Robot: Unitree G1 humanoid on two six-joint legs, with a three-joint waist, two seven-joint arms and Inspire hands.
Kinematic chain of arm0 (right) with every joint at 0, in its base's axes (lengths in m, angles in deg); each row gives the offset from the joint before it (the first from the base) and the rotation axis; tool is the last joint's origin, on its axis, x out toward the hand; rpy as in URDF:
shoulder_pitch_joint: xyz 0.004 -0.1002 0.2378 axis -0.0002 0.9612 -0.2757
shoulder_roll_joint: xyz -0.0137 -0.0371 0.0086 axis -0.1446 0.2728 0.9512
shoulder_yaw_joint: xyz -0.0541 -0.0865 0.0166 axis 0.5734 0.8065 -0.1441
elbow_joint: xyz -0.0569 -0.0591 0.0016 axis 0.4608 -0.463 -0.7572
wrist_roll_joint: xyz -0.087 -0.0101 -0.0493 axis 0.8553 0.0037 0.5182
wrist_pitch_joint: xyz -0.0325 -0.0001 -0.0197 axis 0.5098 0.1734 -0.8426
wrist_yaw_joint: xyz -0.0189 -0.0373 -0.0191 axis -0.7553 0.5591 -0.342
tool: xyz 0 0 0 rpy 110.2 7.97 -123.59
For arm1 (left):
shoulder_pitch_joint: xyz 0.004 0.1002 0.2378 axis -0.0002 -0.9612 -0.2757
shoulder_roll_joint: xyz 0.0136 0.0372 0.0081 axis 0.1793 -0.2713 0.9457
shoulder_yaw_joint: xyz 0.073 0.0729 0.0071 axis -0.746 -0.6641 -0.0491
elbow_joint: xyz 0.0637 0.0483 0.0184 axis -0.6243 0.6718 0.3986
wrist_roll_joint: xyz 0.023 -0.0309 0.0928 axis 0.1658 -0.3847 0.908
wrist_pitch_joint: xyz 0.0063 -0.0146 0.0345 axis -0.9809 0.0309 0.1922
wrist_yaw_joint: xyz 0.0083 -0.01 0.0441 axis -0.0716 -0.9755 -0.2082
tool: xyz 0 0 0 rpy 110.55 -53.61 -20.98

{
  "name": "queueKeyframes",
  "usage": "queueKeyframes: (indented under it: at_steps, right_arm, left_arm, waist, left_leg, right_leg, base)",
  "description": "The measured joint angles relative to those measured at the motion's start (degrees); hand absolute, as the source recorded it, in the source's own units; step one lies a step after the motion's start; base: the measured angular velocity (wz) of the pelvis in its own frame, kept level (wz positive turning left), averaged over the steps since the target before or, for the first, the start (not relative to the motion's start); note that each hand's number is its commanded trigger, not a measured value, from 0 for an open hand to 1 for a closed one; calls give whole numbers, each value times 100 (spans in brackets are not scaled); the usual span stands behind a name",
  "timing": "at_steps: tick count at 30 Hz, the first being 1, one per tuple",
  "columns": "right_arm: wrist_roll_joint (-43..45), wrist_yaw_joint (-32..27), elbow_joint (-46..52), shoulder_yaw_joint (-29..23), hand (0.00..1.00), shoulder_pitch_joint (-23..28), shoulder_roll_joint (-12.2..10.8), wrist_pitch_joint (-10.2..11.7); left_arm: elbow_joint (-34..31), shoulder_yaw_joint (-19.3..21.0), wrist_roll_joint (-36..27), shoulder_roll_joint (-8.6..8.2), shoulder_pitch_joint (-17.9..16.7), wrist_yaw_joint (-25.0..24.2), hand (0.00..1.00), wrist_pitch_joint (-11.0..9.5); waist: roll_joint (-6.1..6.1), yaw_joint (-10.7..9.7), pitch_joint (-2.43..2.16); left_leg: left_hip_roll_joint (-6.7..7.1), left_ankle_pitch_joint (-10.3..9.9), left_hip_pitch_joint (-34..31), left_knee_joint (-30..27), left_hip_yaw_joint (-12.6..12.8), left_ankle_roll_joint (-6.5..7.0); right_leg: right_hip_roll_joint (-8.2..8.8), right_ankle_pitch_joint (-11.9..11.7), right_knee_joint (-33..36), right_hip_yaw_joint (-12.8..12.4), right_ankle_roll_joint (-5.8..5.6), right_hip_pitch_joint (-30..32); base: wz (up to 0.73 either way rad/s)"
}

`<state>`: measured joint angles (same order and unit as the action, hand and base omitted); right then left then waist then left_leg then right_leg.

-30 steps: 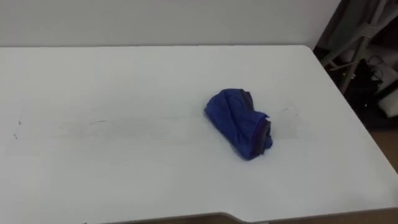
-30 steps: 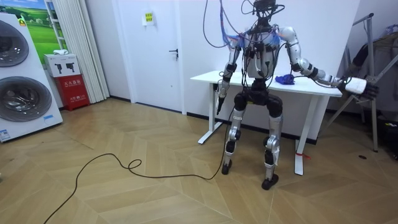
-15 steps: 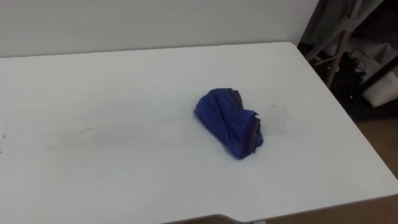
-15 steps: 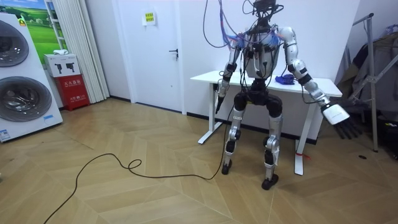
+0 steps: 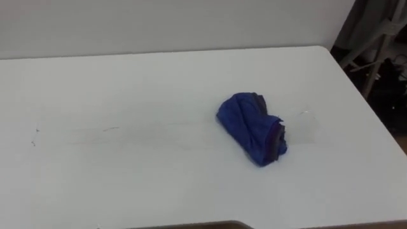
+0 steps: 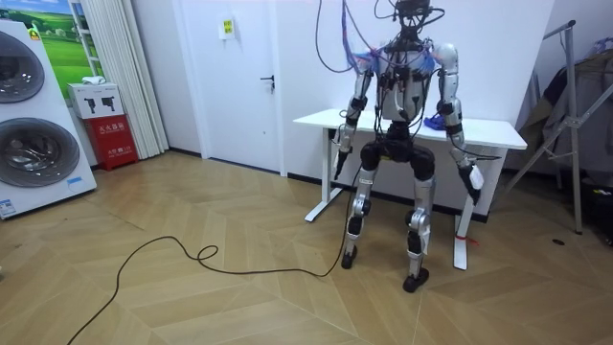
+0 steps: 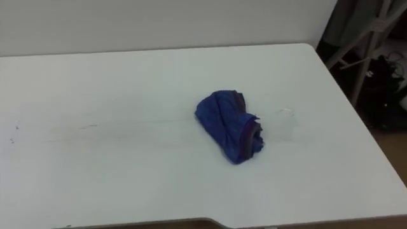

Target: Wipe table

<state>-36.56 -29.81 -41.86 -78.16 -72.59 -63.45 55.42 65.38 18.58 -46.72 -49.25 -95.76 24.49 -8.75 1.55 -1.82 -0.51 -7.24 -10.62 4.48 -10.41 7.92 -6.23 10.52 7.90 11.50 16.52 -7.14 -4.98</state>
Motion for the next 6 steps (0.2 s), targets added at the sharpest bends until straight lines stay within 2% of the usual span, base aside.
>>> queueKeyframes:
  at_steps: [6]
  right_arm:
    - [-78,135,-18,466,0,2,-88,114]
  left_arm:
    - [4,-197,-2,-32,11,88,0,-174]
  waist:
    - [-30,90,22]
  left_leg:
    - [4,2,5,70,-127,-6]
  right_leg:
    - [-13,4,-95,172,-7,-115]
  base:
    - [12]
